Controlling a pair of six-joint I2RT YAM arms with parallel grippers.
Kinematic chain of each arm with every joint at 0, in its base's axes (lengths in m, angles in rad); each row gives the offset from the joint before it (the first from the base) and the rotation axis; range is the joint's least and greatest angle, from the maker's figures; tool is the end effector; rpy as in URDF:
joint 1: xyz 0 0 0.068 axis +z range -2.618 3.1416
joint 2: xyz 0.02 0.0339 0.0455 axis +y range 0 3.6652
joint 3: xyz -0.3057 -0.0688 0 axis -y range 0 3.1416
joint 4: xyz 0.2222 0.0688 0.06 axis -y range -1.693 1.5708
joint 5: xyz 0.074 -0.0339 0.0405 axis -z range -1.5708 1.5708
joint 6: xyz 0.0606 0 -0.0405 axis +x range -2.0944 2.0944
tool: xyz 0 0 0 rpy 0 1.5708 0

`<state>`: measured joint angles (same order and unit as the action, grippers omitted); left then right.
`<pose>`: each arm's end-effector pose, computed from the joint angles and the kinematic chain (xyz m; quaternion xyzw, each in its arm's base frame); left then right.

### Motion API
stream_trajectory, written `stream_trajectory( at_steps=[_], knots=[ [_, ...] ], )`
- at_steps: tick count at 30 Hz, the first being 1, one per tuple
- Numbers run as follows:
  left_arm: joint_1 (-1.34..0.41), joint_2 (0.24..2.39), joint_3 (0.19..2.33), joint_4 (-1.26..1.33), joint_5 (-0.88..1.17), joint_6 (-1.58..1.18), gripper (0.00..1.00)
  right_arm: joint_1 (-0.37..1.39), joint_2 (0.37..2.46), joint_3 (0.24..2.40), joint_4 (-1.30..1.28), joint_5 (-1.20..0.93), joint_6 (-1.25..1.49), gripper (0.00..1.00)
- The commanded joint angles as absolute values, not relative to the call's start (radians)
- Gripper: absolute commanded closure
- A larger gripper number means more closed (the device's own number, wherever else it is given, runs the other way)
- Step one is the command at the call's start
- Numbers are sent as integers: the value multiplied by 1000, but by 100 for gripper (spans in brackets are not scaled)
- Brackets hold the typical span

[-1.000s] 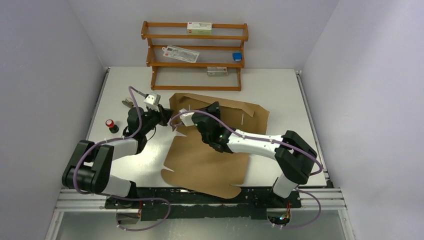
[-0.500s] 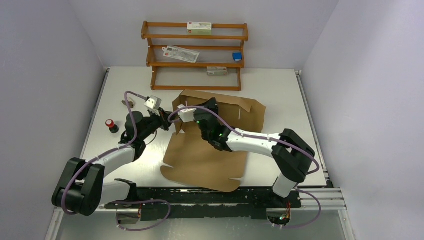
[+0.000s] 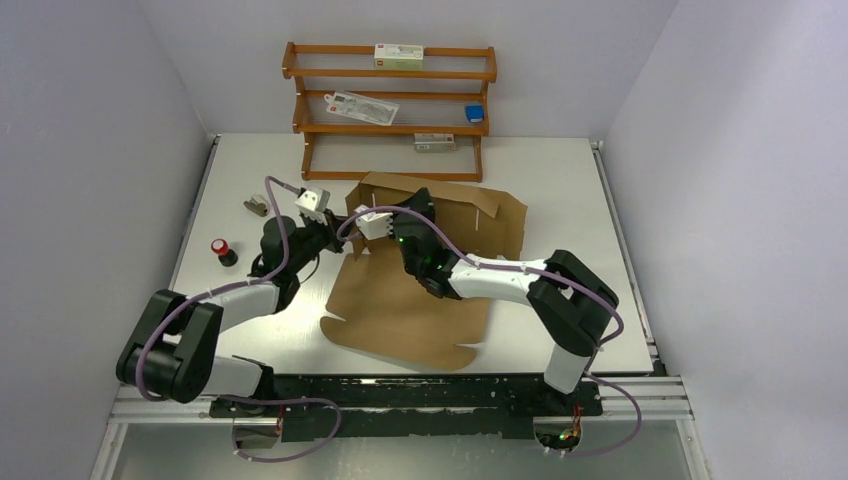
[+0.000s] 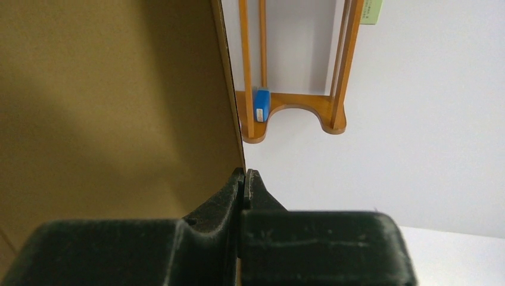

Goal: Fold the paper box

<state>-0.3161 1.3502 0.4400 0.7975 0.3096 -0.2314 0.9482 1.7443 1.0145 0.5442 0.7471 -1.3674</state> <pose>0.2487 -0.1008 0.2583 0.1338 0.7319 -0.2886 0.6026 0.2637 0.2967 0.2893 -0.5628 0.5010 -0.3984 0.5231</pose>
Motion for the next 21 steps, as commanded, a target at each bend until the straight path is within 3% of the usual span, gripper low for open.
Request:
stream_trajectory(
  at_steps=[1,10,21],
  knots=[
    [-392,1384,438,898,290,-221,95,963,1745,992,703,670,-1394,100],
    [-513,1463,362,984,146,-218,95,998,1742,828,874,734,-1419,100],
    [-537,1497,272,1090,48,-273,93,1037,1758,748,1024,771,-1462,98]
  ],
)
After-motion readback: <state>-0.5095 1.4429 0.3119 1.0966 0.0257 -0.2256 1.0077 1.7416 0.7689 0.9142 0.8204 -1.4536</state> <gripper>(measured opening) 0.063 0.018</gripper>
